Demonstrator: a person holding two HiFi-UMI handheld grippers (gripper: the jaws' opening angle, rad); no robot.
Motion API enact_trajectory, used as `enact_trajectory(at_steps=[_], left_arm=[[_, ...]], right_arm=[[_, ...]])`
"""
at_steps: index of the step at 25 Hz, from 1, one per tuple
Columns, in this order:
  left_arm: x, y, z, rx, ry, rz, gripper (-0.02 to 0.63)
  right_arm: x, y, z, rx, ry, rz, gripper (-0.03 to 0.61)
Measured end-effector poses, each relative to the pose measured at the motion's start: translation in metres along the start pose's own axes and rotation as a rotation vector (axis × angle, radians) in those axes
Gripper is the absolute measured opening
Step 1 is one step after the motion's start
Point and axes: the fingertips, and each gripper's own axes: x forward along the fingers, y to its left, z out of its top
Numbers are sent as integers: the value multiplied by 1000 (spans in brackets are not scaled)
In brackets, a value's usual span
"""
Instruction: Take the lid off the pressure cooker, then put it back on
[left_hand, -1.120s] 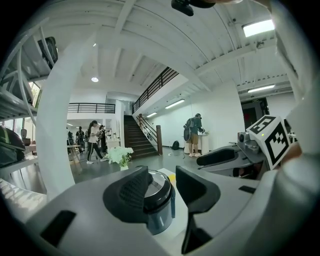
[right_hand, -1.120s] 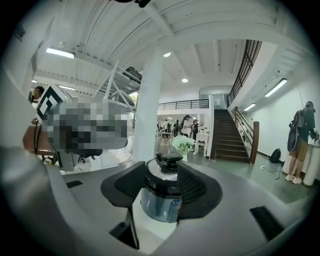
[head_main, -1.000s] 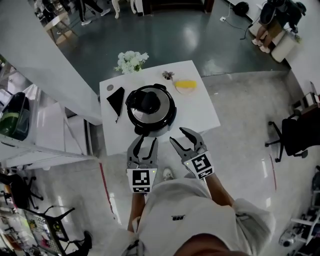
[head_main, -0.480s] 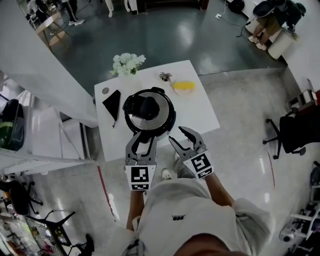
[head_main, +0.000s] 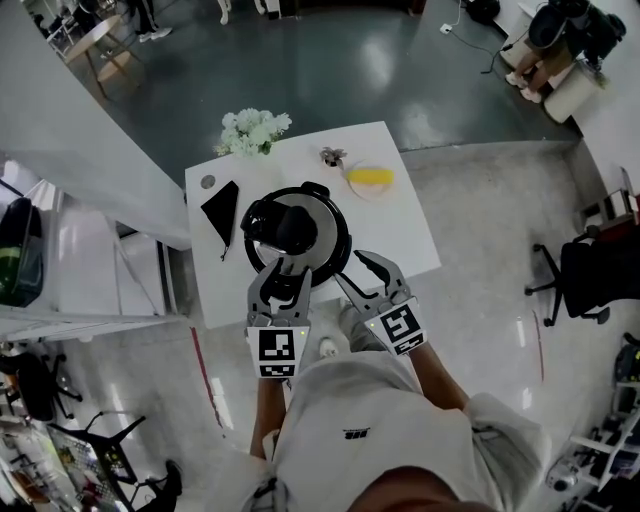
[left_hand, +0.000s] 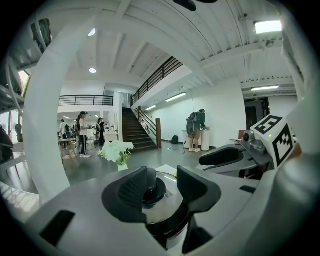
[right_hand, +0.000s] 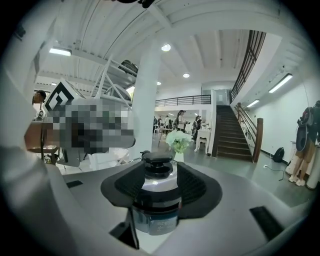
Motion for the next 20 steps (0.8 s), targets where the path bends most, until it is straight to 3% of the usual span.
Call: enact_trajectory(at_steps=[20], left_arm=[[86,34,-17,-51,231,111,276]], right_arm=[[74,-55,-3,-7,50,268,199]])
